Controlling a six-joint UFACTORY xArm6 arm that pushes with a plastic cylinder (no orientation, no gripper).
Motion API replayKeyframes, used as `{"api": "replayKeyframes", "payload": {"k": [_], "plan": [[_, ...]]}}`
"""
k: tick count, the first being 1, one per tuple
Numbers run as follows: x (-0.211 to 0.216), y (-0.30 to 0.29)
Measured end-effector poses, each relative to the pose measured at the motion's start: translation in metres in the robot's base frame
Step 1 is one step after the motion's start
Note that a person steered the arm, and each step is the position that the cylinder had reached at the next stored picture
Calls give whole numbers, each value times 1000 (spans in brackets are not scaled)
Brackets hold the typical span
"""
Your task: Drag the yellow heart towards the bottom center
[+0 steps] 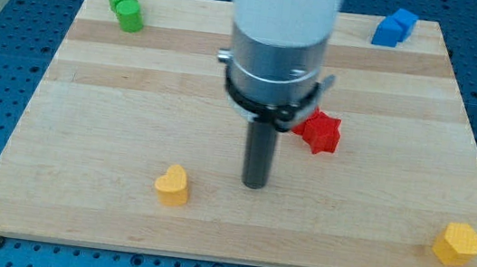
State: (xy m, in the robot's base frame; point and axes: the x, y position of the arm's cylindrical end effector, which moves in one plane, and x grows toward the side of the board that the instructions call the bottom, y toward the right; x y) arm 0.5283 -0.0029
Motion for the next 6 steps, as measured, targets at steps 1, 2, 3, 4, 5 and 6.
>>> {"api": "replayKeyframes", "payload": {"k": [1,2,3,4,5,6], "plan": [[-10,-22],[-14,-50],[-14,-86],[-5,-116],[13,-117],[14,-84]]}}
